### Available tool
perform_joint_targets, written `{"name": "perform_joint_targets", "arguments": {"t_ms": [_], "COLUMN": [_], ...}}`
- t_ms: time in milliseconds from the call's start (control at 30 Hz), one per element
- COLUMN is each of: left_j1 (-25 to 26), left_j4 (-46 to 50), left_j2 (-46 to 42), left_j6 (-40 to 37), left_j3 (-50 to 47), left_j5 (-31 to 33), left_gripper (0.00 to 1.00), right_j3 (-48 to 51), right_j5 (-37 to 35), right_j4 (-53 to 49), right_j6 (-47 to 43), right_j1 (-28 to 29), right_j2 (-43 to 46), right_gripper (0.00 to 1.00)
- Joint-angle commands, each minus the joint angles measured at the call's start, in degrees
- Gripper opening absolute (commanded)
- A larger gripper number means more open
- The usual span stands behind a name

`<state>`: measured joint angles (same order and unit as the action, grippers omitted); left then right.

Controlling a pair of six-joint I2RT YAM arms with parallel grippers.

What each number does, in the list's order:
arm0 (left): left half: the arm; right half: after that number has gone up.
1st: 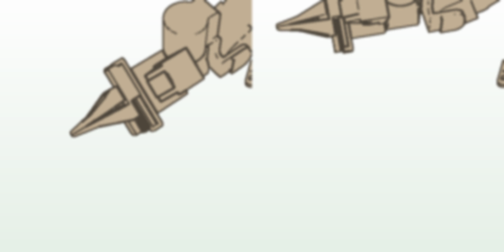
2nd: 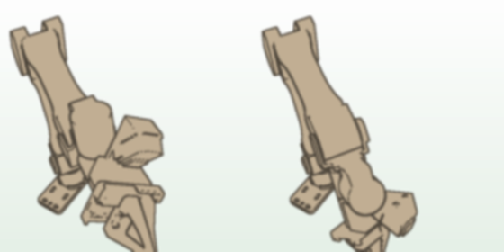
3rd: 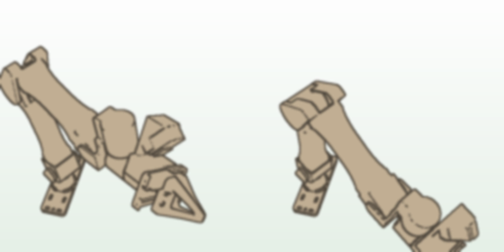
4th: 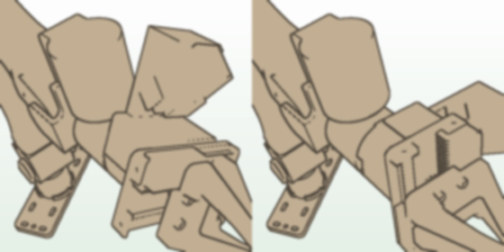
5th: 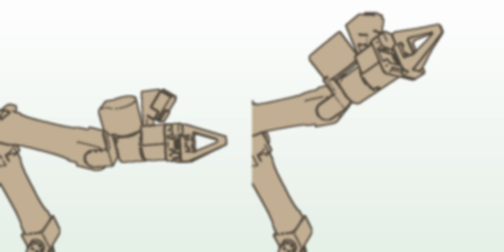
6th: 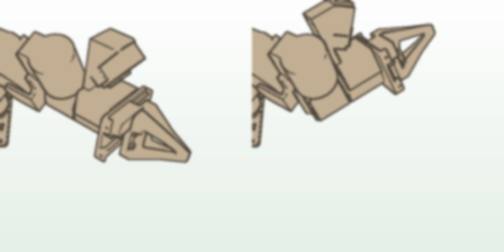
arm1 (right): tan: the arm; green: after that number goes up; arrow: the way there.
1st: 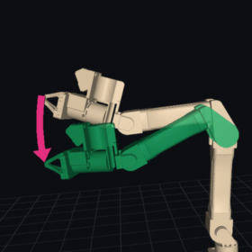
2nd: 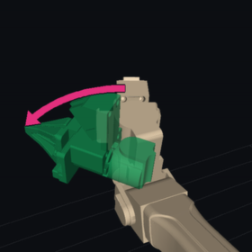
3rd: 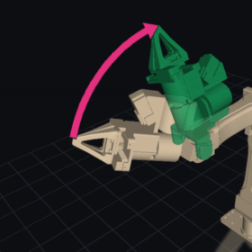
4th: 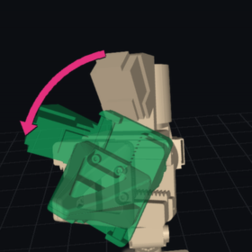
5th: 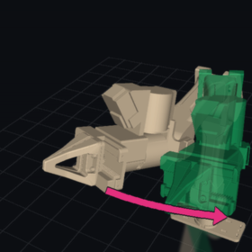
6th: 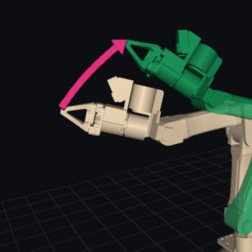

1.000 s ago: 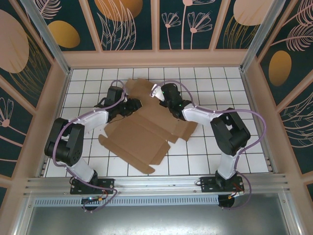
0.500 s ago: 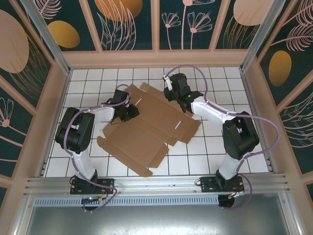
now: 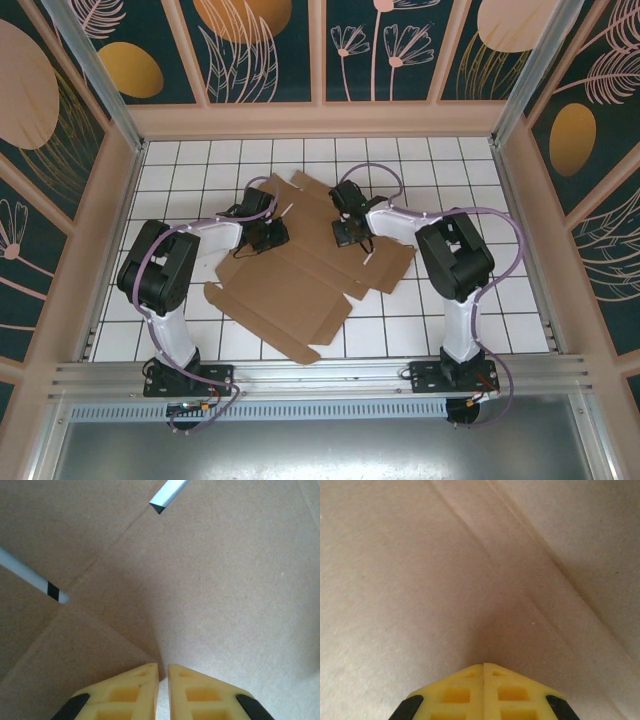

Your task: Fold the paper box

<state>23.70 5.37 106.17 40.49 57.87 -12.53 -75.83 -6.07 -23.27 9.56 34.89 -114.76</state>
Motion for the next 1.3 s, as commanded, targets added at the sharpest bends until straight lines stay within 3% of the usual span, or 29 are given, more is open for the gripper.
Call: {"name": "perform_joint_targets", "arguments": {"t_ms": [0,233,400,533,633,733,867,967,1100,1267], "left_j1": [0.0,0.1,1.9,2.7,2.7,2.7,2.7,2.7,2.7,2.7], "left_j4": [3.9,3.3,1.6,2.1,4.5,6.4,7.1,6.5,6.2,5.0], "left_j2": [1.2,0.2,-2.1,-2.9,-3.4,-3.1,3.9,11.1,20.6,25.3], "left_j6": [-1.4,-0.4,1.6,1.9,0.5,-0.8,-0.6,0.3,2.0,2.7], "left_j3": [0.6,-1.8,-6.1,-4.8,0.5,7.6,19.7,27.7,36.7,38.7], "left_j5": [3.5,0.2,-2.4,-2.3,-1.3,-1.7,-4.8,-5.4,-8.3,-8.3], "left_gripper": [0.15,0.15,0.15,0.16,0.17,0.19,0.19,0.16,0.12,0.07], "right_j3": [-4.3,-17.2,-14.9,-13.6,-12.7,-12.1,-13.0,-14.3,-14.9,-16.4], "right_j5": [-2.6,2.0,7.0,7.0,8.7,14.6,19.5,22.3,20.0,21.0], "right_j4": [-3.6,-6.2,-3.8,-3.0,-1.4,1.0,3.0,3.4,3.8,3.5], "right_j6": [0.2,-1.6,-1.2,-1.3,-1.5,-1.8,-1.9,-1.5,0.3,0.7], "right_j1": [-3.2,-3.3,-3.3,-3.2,-5.6,-8.2,-12.7,-16.3,-21.1,-24.4], "right_j2": [-7.7,-16.0,-14.9,-13.0,-9.3,-4.4,-0.9,-0.9,-1.0,-4.0], "right_gripper": [0.04,0.05,0.06,0.06,0.09,0.22,0.38,0.44,0.52,0.56]}}
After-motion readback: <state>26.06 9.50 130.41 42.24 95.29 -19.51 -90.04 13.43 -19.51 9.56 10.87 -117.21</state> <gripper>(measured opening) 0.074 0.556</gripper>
